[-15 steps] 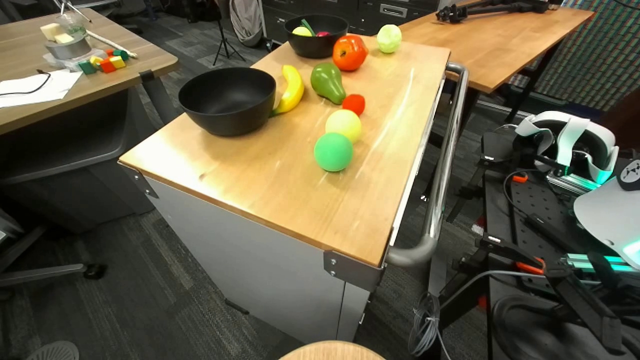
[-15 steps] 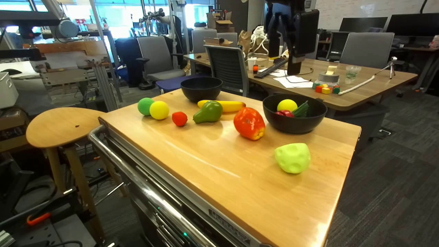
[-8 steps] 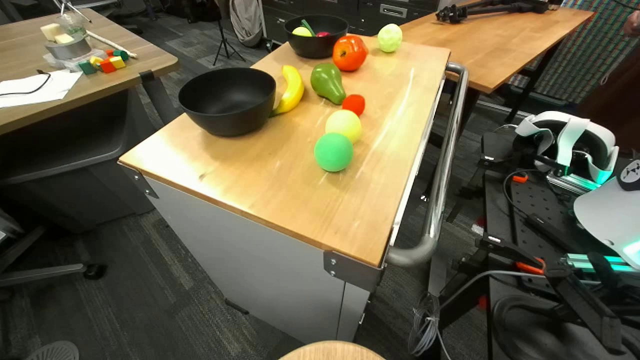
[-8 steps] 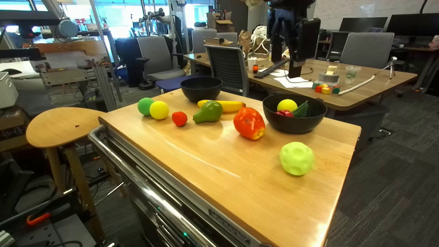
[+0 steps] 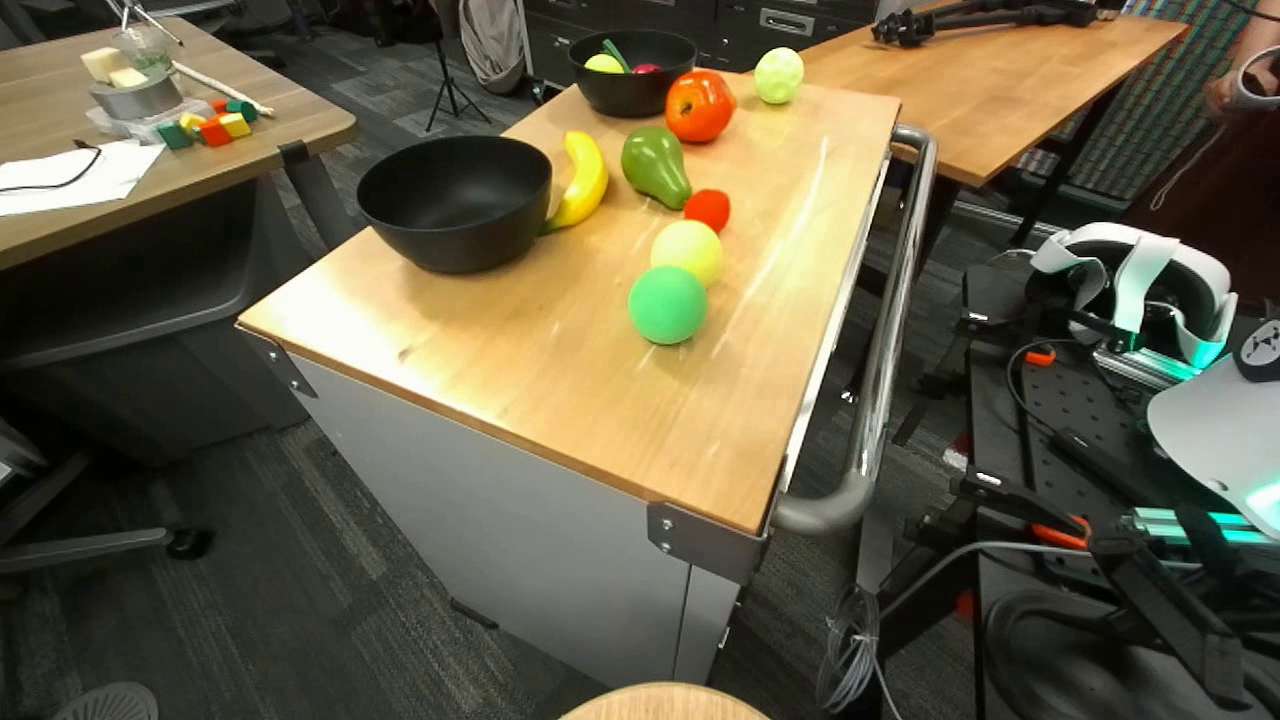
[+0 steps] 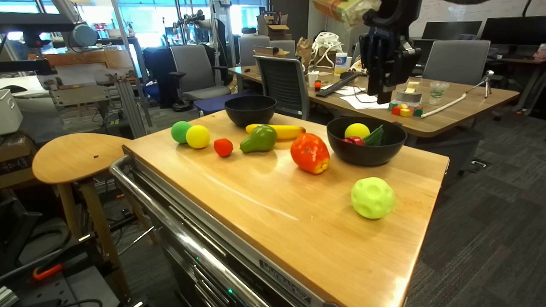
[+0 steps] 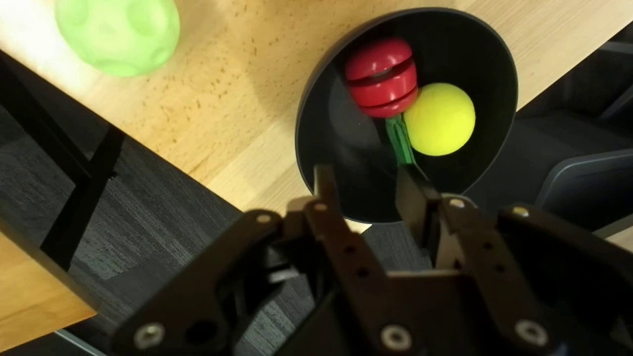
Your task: Pick the fruits in the bowls and put them on the table
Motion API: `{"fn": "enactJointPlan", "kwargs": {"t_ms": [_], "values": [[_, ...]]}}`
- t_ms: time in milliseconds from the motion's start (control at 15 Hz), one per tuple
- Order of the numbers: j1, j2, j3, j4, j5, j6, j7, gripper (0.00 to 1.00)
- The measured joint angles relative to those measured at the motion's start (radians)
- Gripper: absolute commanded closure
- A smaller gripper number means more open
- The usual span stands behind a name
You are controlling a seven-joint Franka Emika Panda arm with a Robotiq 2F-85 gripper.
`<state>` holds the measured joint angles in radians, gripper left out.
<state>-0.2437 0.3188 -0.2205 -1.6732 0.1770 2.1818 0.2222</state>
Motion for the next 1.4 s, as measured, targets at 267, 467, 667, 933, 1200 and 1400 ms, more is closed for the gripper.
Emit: {"fn": "enactJointPlan", "kwargs": {"t_ms": [267, 467, 667, 933, 1200, 1400], "values": [[0.0, 0.095, 0.003, 0.085, 0.0, 0.003, -0.001, 0.01], [-0.004, 0.158, 0.005, 0.138, 0.0, 0.015, -0.004, 0.0], [-0.015, 0.206, 0.015, 0.177, 0.008, 0.038, -0.004, 0.06], [-0.023, 0.258, 0.028, 0.214, 0.021, 0.054, 0.001, 0.14], [-0.023, 0.294, 0.04, 0.232, 0.026, 0.074, 0.009, 0.14], [-0.022, 0.315, 0.054, 0.237, 0.026, 0.093, 0.014, 0.19]]}}
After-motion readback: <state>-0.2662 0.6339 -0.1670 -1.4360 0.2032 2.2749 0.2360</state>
